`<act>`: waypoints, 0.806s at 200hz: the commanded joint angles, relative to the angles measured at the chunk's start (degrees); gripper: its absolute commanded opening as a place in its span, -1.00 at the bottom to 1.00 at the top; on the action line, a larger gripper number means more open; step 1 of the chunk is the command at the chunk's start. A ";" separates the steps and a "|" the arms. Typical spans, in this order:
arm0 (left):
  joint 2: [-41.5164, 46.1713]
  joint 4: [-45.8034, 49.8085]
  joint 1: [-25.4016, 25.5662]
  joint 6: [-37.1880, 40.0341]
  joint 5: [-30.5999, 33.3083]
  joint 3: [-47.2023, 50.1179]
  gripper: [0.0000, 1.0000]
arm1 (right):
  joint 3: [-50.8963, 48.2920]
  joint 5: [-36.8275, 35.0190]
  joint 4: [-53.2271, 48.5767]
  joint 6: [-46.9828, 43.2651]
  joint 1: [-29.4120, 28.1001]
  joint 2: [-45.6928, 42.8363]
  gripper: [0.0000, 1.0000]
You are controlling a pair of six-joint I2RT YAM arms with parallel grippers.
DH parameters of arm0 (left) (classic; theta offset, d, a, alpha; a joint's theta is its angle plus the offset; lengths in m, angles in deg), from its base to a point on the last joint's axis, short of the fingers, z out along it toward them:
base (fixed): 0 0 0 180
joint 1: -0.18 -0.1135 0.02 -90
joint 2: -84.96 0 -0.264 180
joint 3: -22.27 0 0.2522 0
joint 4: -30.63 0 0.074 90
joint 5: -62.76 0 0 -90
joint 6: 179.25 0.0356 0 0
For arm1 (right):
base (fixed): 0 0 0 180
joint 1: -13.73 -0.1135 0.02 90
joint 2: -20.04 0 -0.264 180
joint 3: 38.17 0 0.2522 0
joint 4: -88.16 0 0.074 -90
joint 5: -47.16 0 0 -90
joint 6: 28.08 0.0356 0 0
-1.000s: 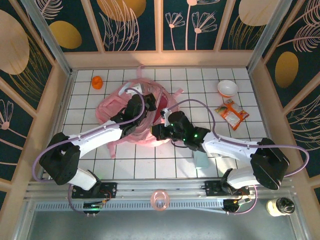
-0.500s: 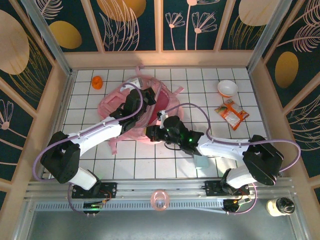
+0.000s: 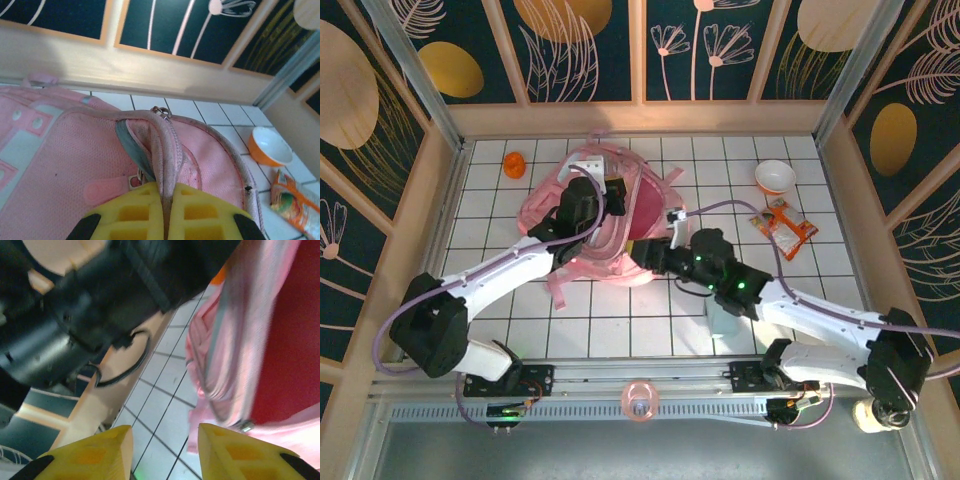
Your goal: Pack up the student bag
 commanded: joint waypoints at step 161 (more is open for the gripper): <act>3.63 -8.31 -1.18 0.77 -14.87 1.73 -1.00 | 3.51 11.36 12.49 11.49 4.15 20.18 -0.09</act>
